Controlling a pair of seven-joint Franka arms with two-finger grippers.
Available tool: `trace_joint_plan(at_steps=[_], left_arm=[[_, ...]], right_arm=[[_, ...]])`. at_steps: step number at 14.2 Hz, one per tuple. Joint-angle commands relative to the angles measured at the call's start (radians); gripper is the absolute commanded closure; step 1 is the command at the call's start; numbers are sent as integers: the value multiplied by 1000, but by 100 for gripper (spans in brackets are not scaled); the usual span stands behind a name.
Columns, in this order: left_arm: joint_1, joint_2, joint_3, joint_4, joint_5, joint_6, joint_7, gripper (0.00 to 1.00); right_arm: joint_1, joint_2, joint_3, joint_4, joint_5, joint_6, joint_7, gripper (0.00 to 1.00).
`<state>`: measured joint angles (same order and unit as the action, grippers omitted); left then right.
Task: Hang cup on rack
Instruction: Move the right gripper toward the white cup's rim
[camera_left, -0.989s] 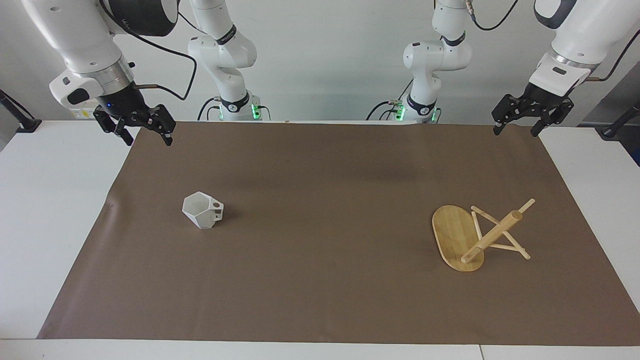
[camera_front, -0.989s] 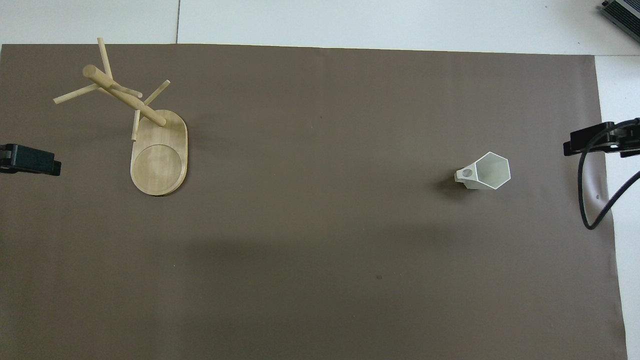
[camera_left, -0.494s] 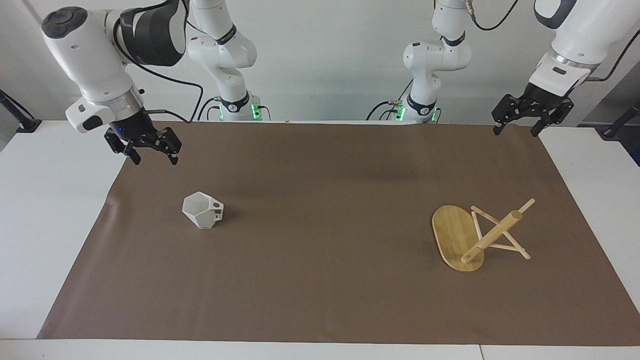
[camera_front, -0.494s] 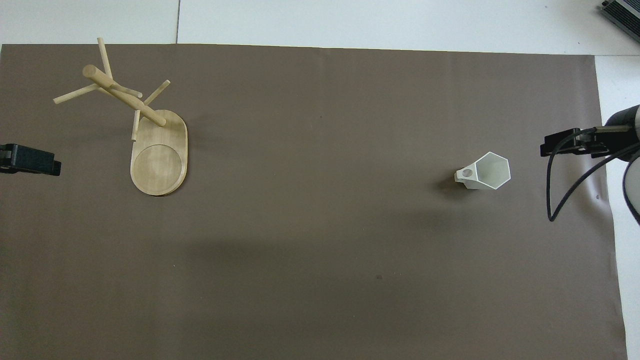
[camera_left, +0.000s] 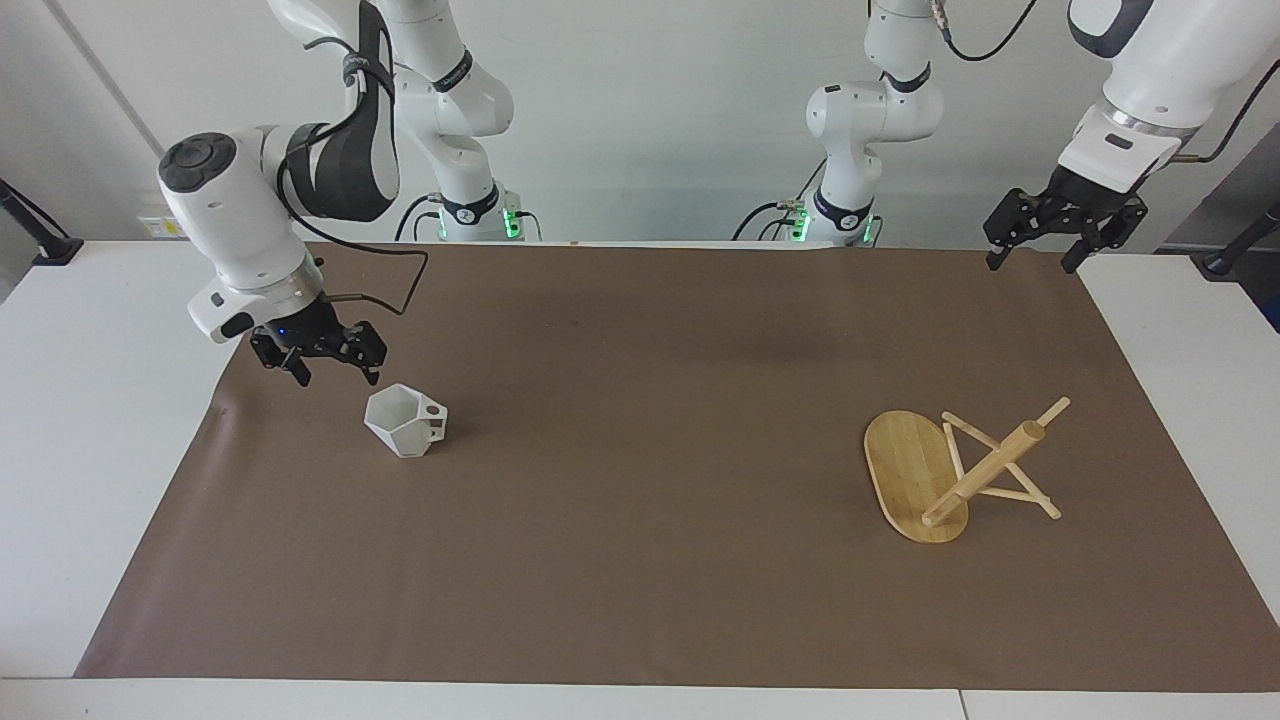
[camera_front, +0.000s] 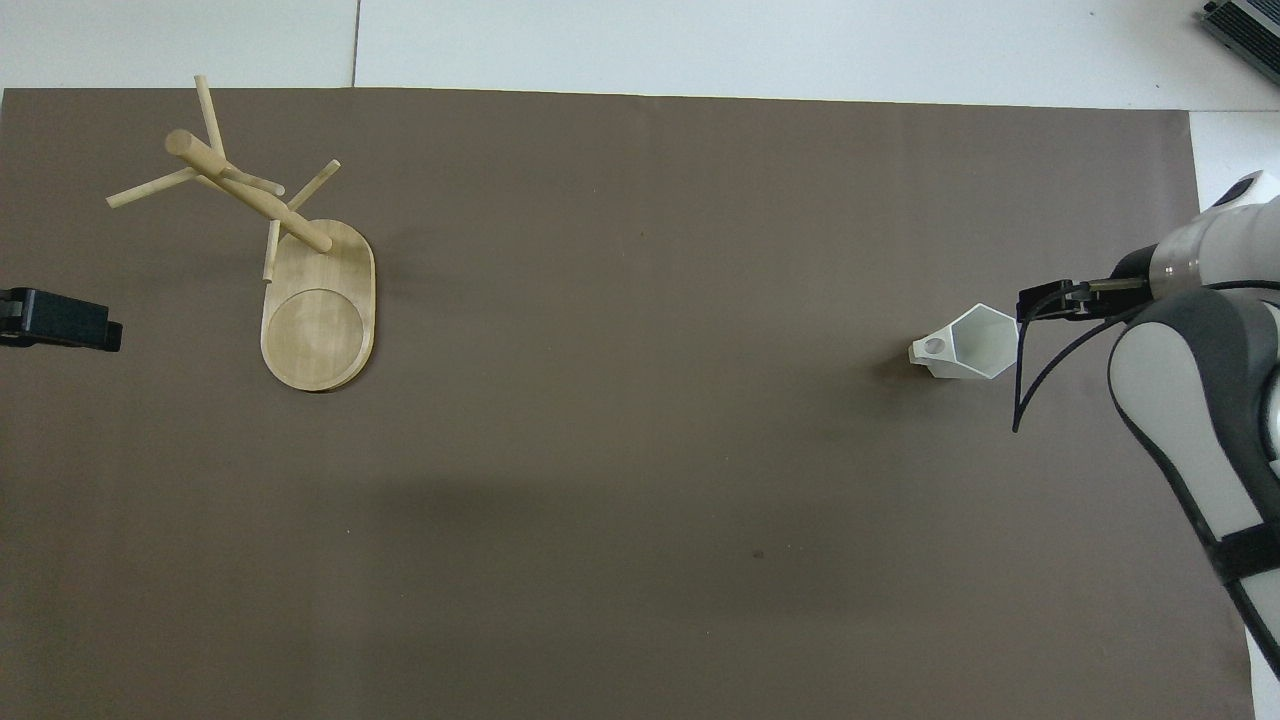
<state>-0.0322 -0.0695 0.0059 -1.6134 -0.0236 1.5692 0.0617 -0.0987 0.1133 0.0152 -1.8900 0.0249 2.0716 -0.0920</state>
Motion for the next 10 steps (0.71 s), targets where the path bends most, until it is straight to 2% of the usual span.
trace_joint_plan(at_steps=[1,4,10], left_arm=[[12,-15,-4,-13,-9,-11,-7,0],[12,-13,-7,-13,-9,-11,-6,0],[12,-15,-4,-13,-9,-11,-6,0]], right_arm=[[-7,25,0,-41,-2,83,-29,0],[-6,32,2,-84,-2,139,-31,0],[-6,34,2,-133,-2,153,-133,0]])
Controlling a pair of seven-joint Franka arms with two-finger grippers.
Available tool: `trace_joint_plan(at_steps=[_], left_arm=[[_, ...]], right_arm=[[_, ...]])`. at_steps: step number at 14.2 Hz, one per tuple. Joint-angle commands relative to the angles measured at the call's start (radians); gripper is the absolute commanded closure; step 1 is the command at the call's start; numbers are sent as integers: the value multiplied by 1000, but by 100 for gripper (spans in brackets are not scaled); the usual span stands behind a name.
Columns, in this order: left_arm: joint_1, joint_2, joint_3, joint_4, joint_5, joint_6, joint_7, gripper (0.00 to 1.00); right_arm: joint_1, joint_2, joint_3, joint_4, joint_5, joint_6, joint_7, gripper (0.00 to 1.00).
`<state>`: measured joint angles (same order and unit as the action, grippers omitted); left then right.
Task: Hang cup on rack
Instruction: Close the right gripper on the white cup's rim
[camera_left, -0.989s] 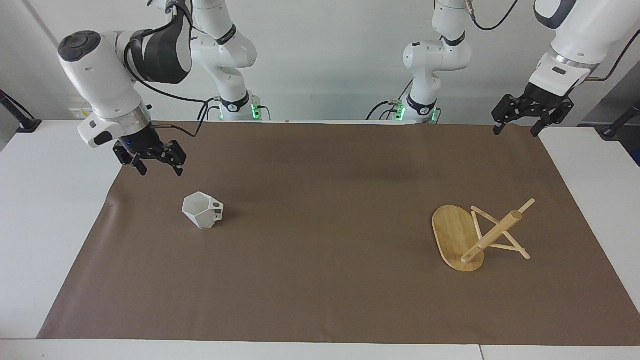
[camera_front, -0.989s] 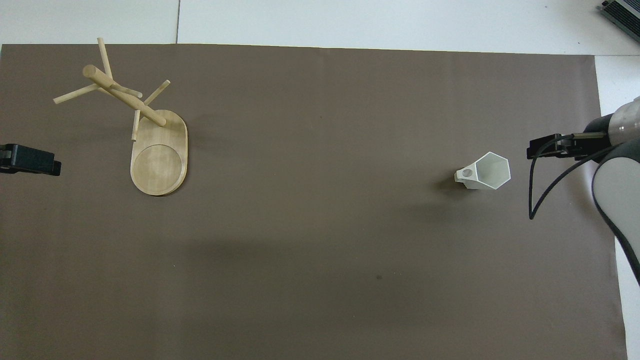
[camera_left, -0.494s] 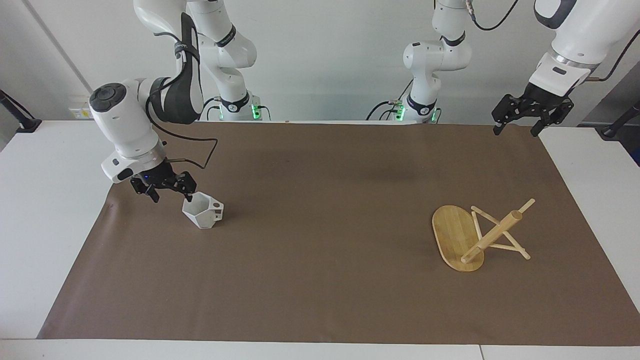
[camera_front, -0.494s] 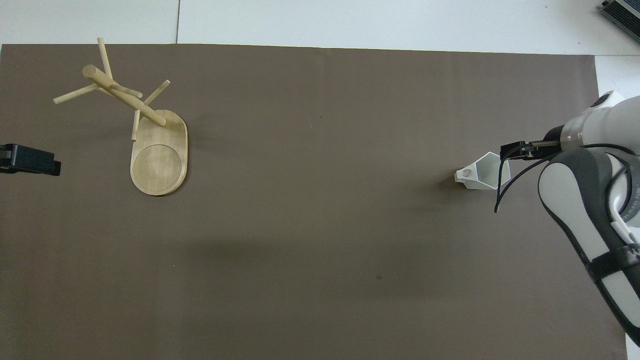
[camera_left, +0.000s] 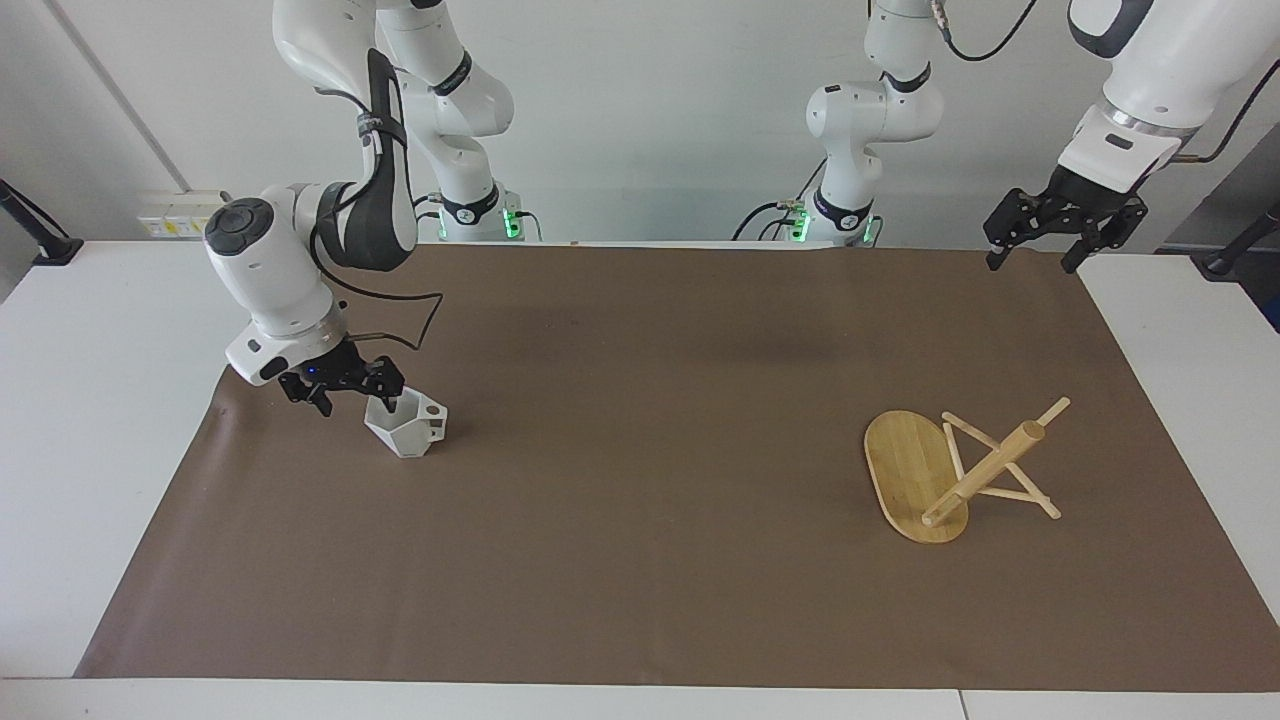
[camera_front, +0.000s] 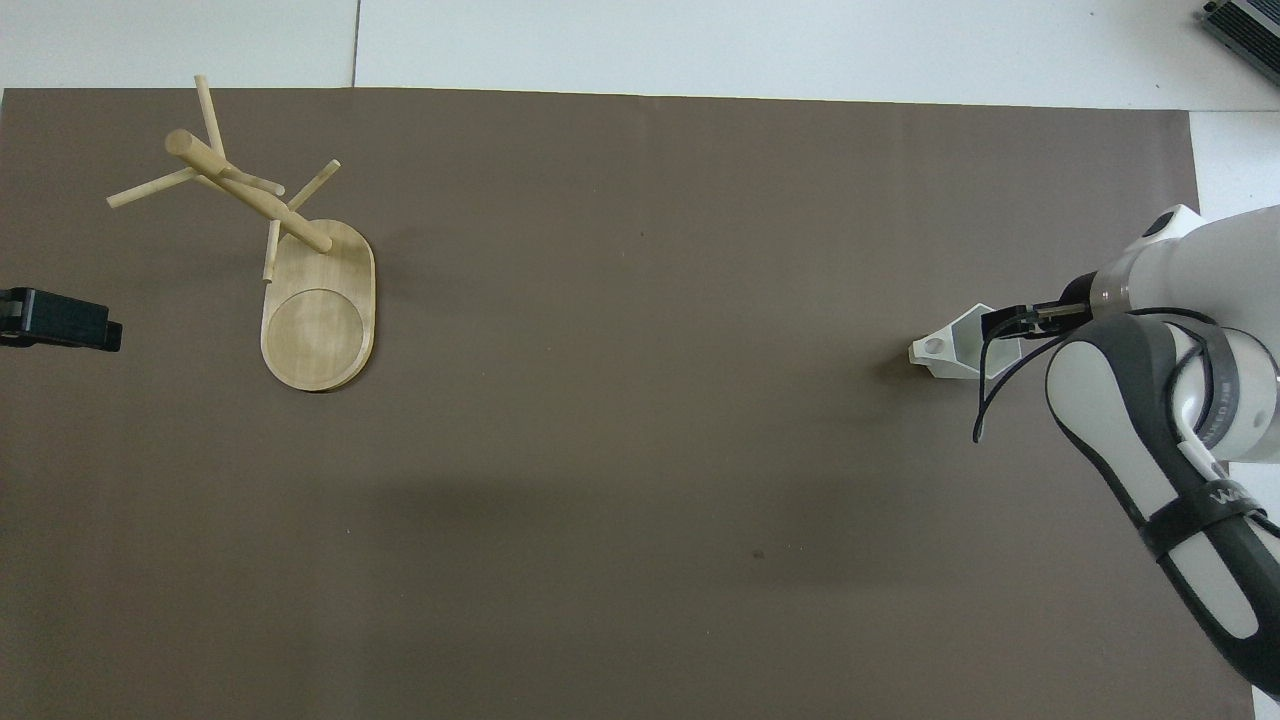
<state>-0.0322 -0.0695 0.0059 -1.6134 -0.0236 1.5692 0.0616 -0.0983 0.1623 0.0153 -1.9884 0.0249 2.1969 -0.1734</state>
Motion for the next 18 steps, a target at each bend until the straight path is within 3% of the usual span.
trace_joint_plan(at_steps=[1,15,16,18], left_arm=[[12,-15,-4,-13,-9,-11,-6,0],[12,-13,-7,-13,-9,0,-11,0],[6,-13,-7,-13,-9,-6,-6,0],[9,-15,-7,-13,-9,-9,-9,0]], right_arm=[[-6,-15,2,-35,-2,29,-60,0],[-6,-6,2,-76,3,78,-6,0],[-6,-6,2,-76,3,76,0,5],[-6,-6,3,-76,3,75,57,32]])
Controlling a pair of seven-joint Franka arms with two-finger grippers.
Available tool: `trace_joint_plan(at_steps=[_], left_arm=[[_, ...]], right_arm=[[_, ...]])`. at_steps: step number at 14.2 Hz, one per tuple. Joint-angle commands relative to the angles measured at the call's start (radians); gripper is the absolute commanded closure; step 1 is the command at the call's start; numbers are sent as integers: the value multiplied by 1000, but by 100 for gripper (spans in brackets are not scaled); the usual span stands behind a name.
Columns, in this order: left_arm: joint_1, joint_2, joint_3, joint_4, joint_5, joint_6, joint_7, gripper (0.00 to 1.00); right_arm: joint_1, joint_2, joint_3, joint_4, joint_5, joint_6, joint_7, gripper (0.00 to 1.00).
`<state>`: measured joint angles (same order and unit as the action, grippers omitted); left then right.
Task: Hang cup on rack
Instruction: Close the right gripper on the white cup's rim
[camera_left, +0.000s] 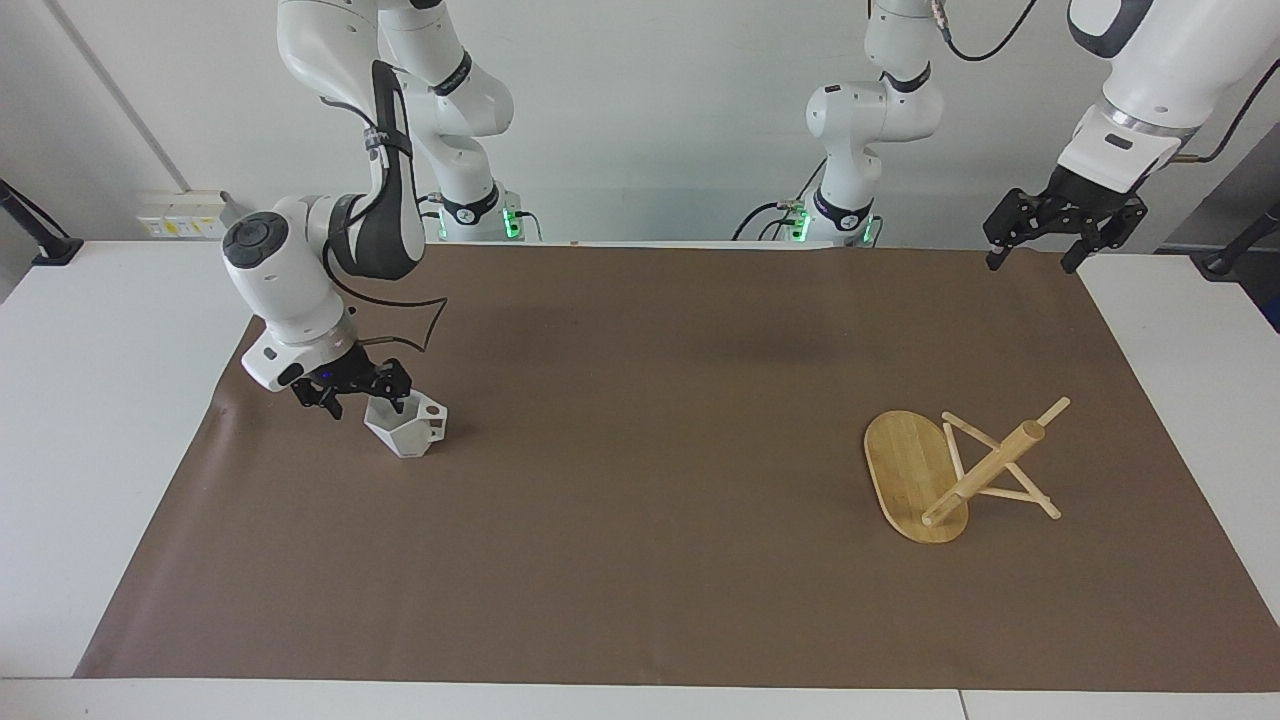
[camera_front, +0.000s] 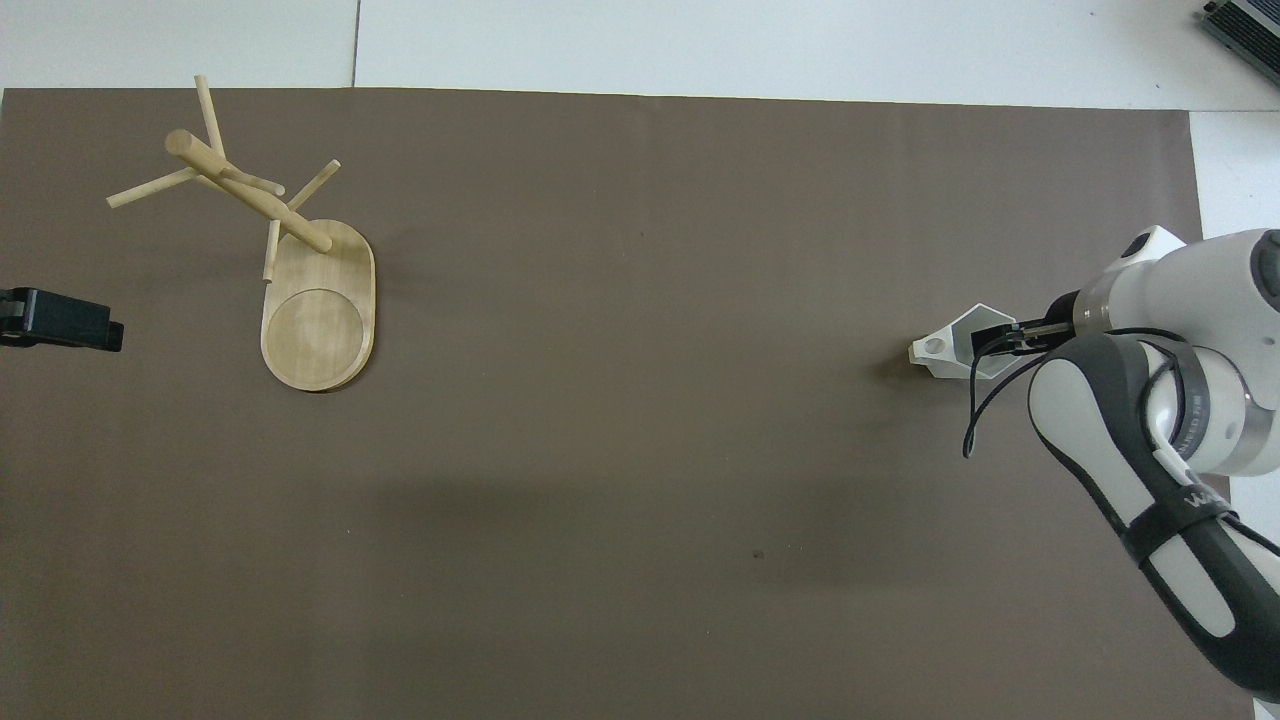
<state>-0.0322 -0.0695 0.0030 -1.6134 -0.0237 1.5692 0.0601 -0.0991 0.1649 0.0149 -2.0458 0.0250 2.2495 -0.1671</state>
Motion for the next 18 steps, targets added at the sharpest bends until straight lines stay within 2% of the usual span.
trace_joint_plan(at_steps=[1,5,8,11,15,18], left_arm=[[11,-15,-5,-13,-9,-8,-9,0],[9,-15,-5,-11,-9,-8,-8,0],[9,-19,-5,-25,-9,-3,-13,0],[12,-22,-5,-25,-9,-17,-6,0],[14,-29,-1,-29,-7,-25,-35,0],[14,-30,-1,-36,-9,-43,-116,0]], right_arm=[[-5,-8,4,-17,3,22,54,37],[-4,-8,4,-8,3,16,57,65],[-4,-8,7,-5,4,7,57,77],[-4,-7,11,9,4,-5,64,83],[-4,-7,11,10,4,-5,67,100],[-4,-5,13,16,4,-7,66,100]])
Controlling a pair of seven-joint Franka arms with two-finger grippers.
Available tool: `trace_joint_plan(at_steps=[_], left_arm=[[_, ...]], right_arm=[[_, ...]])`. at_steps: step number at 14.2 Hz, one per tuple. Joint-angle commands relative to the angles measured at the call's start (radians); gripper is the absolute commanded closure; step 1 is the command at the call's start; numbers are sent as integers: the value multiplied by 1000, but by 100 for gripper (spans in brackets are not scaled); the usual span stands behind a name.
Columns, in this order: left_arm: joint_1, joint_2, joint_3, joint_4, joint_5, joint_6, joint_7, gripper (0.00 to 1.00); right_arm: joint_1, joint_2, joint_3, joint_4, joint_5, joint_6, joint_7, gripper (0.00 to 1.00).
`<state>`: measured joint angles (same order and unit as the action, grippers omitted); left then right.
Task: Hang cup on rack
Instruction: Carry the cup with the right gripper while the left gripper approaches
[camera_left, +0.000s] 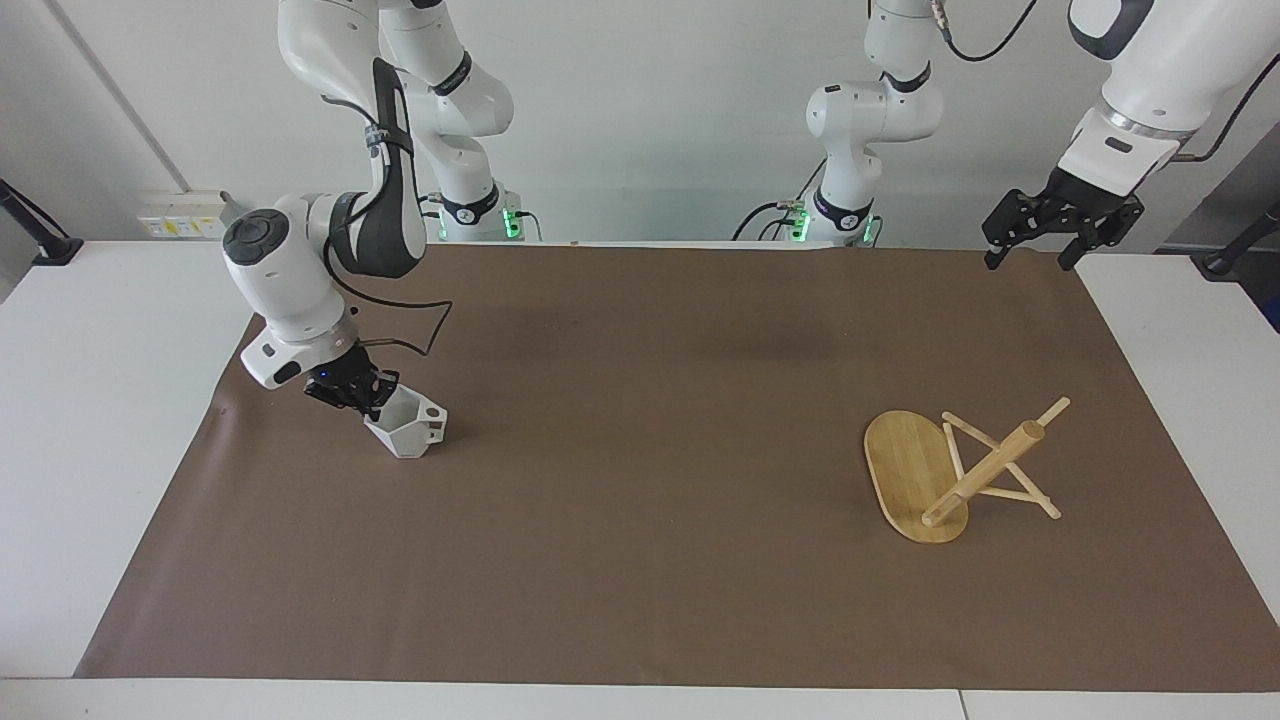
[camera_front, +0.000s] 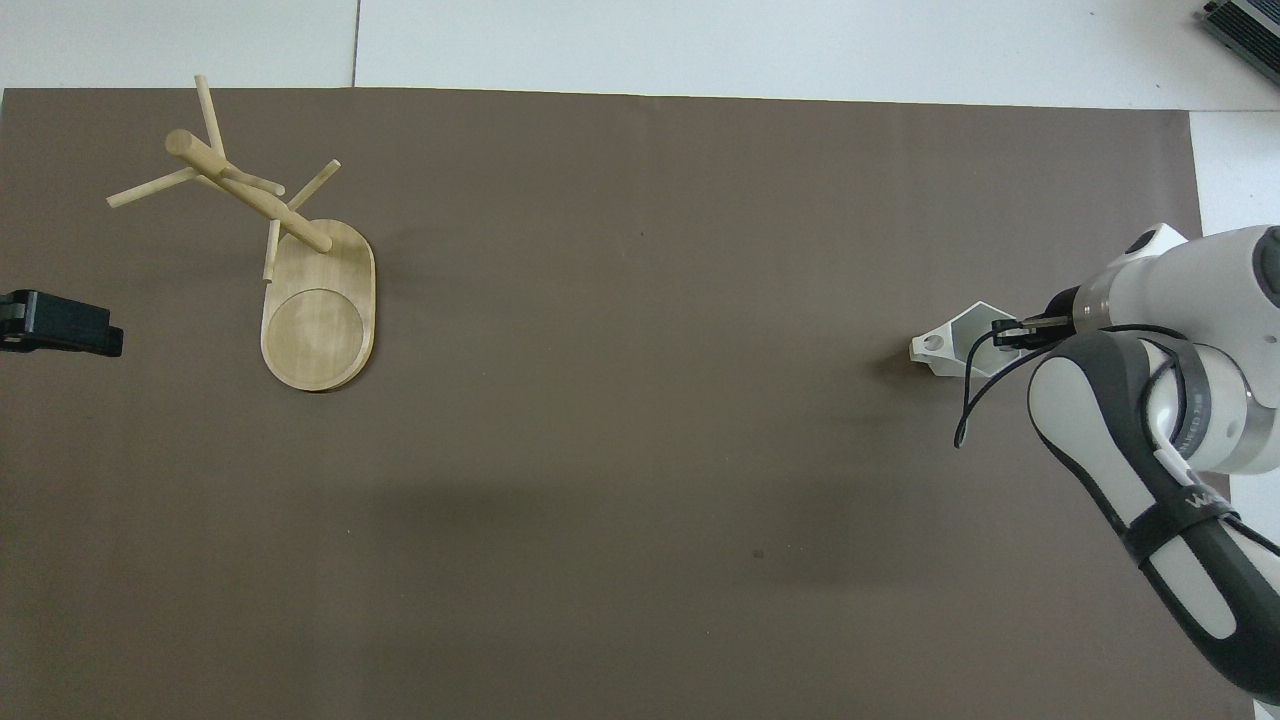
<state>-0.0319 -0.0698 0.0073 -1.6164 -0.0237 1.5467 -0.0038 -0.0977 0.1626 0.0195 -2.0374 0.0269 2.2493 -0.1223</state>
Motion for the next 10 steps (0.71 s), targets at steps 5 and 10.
trace_joint_plan(at_steps=[5,10], left_arm=[[12,-51,-9,-81,-22,-8,-350,0],[74,-71,-4,-115,-203,-10,-613,0]], right_arm=[[15,9,59,196,46,-239,23,100],[18,9,125,273,411,-291,29,100]])
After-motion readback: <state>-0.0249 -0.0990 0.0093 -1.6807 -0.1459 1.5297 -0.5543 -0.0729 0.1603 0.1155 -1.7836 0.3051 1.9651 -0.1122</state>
